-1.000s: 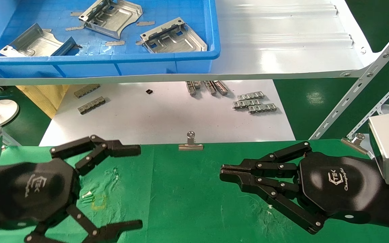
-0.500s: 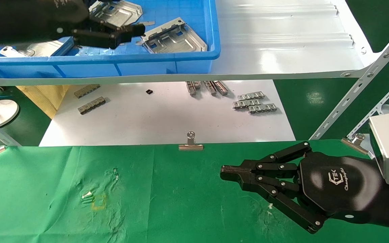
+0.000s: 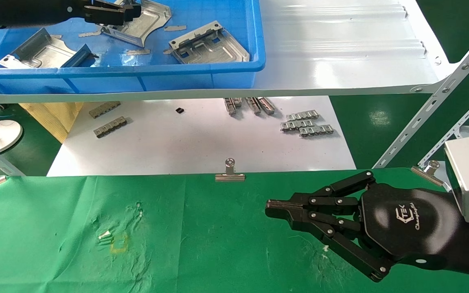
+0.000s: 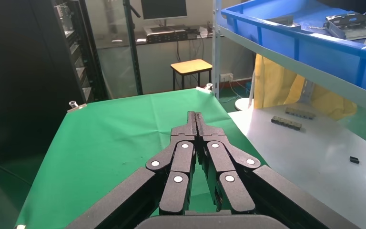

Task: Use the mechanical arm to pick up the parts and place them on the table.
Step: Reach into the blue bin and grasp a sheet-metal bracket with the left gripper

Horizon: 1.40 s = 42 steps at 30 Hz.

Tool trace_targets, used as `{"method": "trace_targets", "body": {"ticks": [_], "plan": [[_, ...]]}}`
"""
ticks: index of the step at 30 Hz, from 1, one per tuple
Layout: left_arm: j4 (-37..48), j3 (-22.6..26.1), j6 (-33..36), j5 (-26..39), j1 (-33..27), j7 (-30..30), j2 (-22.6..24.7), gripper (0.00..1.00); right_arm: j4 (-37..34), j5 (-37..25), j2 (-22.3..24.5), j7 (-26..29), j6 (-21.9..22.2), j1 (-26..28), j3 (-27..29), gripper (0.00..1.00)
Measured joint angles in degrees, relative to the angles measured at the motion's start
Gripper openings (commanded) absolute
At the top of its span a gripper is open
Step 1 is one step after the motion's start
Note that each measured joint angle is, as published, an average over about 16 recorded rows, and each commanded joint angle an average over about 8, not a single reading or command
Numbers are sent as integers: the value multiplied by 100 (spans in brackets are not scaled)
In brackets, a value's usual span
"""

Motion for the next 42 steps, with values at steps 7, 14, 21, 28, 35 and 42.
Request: {"method": "trace_targets", "body": {"ticks": [7, 14, 21, 28, 35, 42], "plan": [[471, 11, -205, 27, -73, -13, 91, 0, 0, 0, 0, 0, 0, 0, 0, 60], [688, -31, -489, -26, -80, 14, 156, 0, 0, 0, 0, 0, 0, 0, 0, 100], [775, -40, -758, -33, -92, 94, 238, 0, 0, 0, 0, 0, 0, 0, -1, 100], [847, 11, -927, 42, -110, 137, 316, 0, 0, 0, 0, 0, 0, 0, -1, 100], [880, 70, -992, 127, -118, 178, 363, 0, 0, 1, 0, 0, 0, 0, -1, 100], [863, 84, -999, 147, -147, 236, 369, 0, 0, 1, 0, -1, 0, 0, -1, 100]]}}
